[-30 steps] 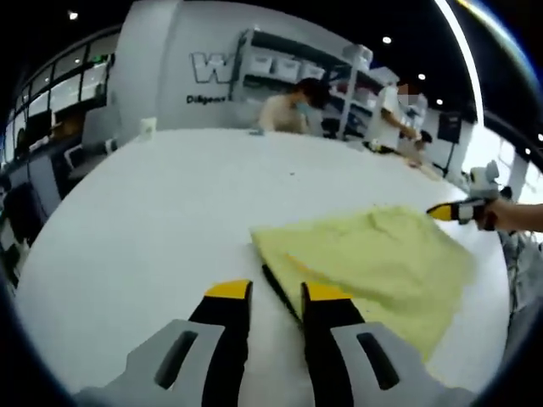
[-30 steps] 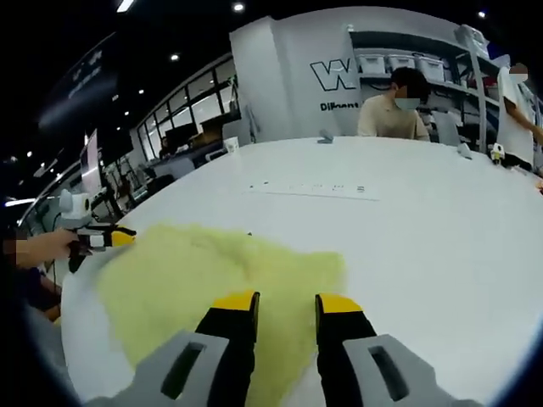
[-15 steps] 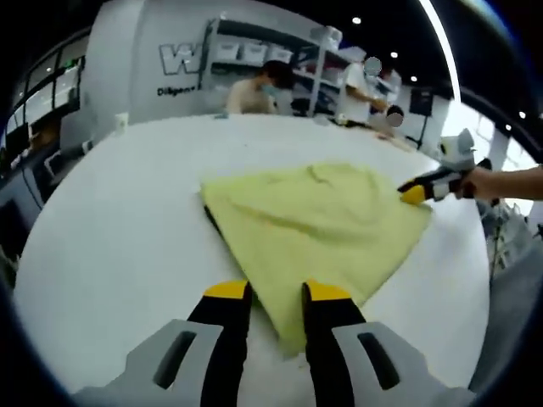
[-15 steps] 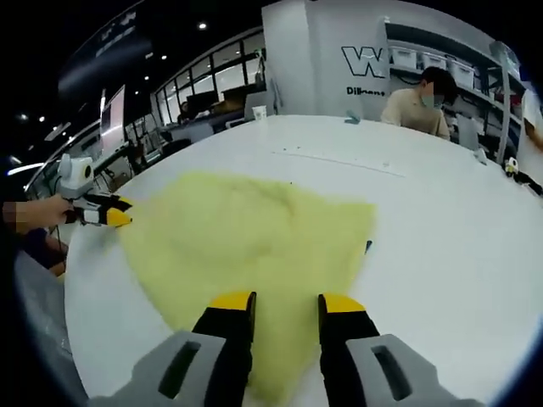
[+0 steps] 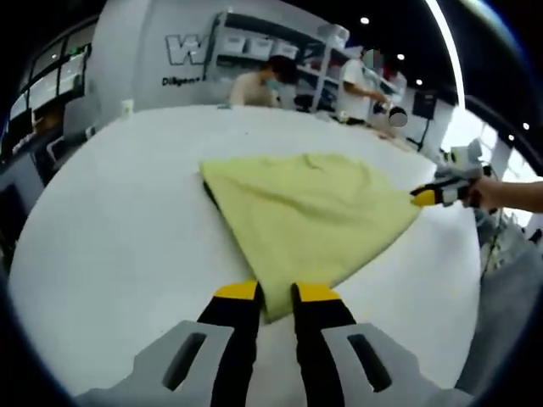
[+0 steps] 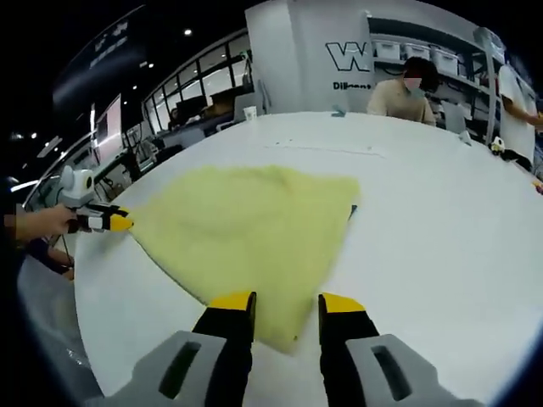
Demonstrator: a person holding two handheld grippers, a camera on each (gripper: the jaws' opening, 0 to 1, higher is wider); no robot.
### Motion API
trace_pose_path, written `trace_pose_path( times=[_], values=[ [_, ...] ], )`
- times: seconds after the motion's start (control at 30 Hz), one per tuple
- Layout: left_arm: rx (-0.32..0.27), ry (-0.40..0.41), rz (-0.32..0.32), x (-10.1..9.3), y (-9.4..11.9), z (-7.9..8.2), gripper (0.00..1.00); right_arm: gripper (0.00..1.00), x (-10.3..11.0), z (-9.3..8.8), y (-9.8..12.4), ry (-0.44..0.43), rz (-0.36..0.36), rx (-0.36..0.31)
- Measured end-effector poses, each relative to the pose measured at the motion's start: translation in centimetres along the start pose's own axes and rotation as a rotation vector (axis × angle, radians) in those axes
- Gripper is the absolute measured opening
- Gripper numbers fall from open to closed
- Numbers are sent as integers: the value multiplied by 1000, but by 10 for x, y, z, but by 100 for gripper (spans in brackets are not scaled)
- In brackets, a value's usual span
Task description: Fold the garment on the visible template until the final outline fits inside the template.
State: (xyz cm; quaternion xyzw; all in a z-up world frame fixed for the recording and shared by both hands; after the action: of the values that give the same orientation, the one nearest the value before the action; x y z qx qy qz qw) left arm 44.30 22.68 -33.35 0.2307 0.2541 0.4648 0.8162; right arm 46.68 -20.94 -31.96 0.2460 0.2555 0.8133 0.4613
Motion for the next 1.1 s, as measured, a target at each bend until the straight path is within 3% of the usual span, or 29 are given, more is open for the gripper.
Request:
trace_pose_path(
  times=[0.03, 0.17, 0.27, 0.4, 0.5, 0.63, 0.77, 0.87, 0.93, 1.03, 1.1],
  values=[
    [-4, 0, 0, 0, 2, -1, 11, 21, 3, -3, 2, -44, 2, -9],
    [-7, 16, 3, -2, 4, -2, 6, 8, 1, -7, 8, -35, 5, -7],
    [-3, 28, -2, -5, 6, -2, 3, 1, 2, -9, 10, -78, 26, -15],
    [-4, 50, 9, -3, 7, -3, 2, 0, 3, -10, 11, -87, 30, -22],
    [-9, 4, 41, -4, 7, -3, 0, 0, 0, -10, 12, -49, 9, -36],
    [-5, 19, 54, -8, 12, -7, 0, 0, -2, -18, 14, -170, 14, -43],
    [-4, 20, 48, -8, 16, -11, 0, 0, 1, -24, 18, -153, 16, -42],
    [5, 14, 50, -11, 21, -13, 0, 0, 3, -29, 23, -193, 23, -61],
    [10, 28, 50, -13, 25, -16, 0, 0, 11, -30, 27, -119, 59, -88],
    [15, 36, 63, -16, 33, -17, 2, 0, 14, -31, 35, -110, 25, -88],
    [14, 11, 124, -14, 41, -16, 7, 1, 15, -29, 38, -131, 22, -124]
  ],
)
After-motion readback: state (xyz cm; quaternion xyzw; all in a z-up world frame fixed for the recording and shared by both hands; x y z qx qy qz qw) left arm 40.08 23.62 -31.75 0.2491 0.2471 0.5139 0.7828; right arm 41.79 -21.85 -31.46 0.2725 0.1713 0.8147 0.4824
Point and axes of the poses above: the point that each gripper's makers call its tool centre point, and the gripper's own axes: y roughly backward along the fingers, x roughly to its left, z roughly out of its top, the point moved 10 cm from there along y, roughly backward along the fingers, and after that the axes turned 2 degrees about x, right-handed, at the moved point
